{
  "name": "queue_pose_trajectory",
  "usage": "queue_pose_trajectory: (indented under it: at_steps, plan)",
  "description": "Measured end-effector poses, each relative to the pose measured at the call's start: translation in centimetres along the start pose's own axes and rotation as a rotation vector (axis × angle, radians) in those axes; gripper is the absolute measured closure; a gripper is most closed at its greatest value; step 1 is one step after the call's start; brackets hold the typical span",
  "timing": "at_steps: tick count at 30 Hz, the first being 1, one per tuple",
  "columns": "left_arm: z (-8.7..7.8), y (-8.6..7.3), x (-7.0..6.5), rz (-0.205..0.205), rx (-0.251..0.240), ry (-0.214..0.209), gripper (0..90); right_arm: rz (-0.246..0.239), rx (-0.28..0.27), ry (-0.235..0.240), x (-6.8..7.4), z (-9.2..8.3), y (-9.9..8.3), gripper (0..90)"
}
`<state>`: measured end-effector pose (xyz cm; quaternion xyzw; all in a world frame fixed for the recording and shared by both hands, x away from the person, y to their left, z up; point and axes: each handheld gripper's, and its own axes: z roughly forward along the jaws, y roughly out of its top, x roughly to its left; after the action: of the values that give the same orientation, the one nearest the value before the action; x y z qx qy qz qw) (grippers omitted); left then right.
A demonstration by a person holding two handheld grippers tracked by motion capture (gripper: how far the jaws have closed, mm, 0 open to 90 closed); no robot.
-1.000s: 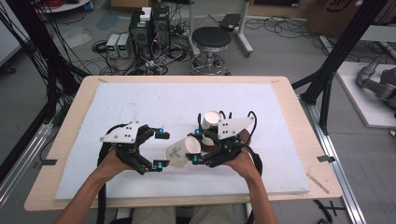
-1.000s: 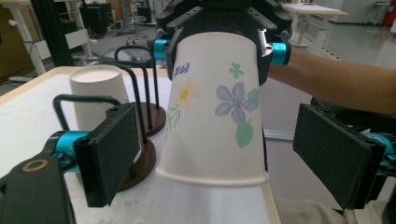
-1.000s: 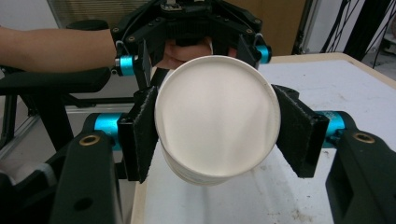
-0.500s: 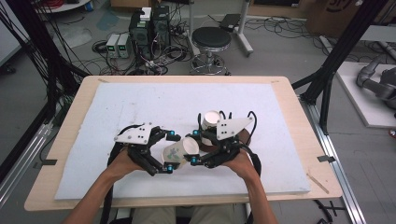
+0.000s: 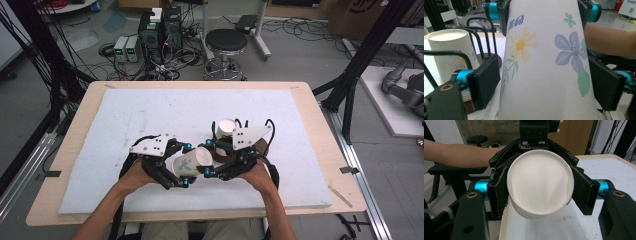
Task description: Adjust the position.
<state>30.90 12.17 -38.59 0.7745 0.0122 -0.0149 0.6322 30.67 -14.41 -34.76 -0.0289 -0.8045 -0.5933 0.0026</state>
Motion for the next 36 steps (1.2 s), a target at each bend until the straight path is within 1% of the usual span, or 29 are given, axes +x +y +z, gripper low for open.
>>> queue_pose_trajectory:
  at_steps: [4, 5, 16, 17, 18, 19, 20, 22, 28, 30, 33, 34, 36]
  plan:
    - [-0.2, -0.1, -0.1, 0.02, -0.01, -0.015, 26.1, 0.005, -0.004, 0.0, 0.0, -0.1, 0.0, 37.1]
    - [-0.3, -0.1, -0.1, 0.023, -0.009, -0.013, 26.8, 0.003, -0.006, 0.006, 0.0, -0.2, 0.0, 37.1]
    - [-0.4, -0.2, -0.2, 0.03, -0.005, -0.001, 31.0, -0.003, -0.004, 0.006, 0.0, 0.0, -0.1, 37.0]
    - [-0.4, -0.2, -0.2, 0.03, 0.0, 0.003, 31.0, -0.001, -0.002, 0.004, 0.1, -0.1, -0.1, 36.1]
    - [-0.4, -0.2, -0.2, 0.028, 0.003, 0.0, 31.0, -0.007, -0.002, -0.002, 0.1, 0.0, -0.1, 31.1]
    - [-0.4, -0.2, -0.2, 0.028, 0.003, 0.002, 31.0, -0.011, 0.005, -0.018, 0.2, 0.0, -0.1, 19.9]
    - [-0.4, -0.2, -0.2, 0.026, 0.005, 0.004, 31.0, -0.001, 0.007, -0.039, 0.2, 0.1, -0.1, 14.5]
    - [-0.5, -0.3, -0.2, 0.027, 0.006, 0.003, 31.0, 0.0, 0.014, -0.057, 0.2, 0.1, 0.0, 14.5]
    - [-0.7, -0.2, -0.3, 0.026, 0.013, 0.01, 30.8, -0.003, 0.011, -0.042, 0.3, -0.2, 0.0, 14.5]
    - [-0.9, -0.2, -0.4, 0.028, 0.027, 0.018, 30.8, -0.001, 0.013, -0.034, 0.3, -0.4, 0.0, 14.4]
    - [-1.7, 0.0, -0.7, 0.025, 0.063, 0.038, 30.8, 0.002, 0.032, -0.038, 0.4, -0.7, 0.1, 14.5]
    - [-2.1, 0.2, -0.7, 0.023, 0.08, 0.045, 30.8, -0.001, 0.034, -0.034, 0.4, -0.8, 0.1, 14.5]
    - [-2.7, 0.5, -0.9, 0.021, 0.117, 0.056, 30.8, -0.01, 0.055, -0.047, 0.5, -0.8, 0.2, 14.5]
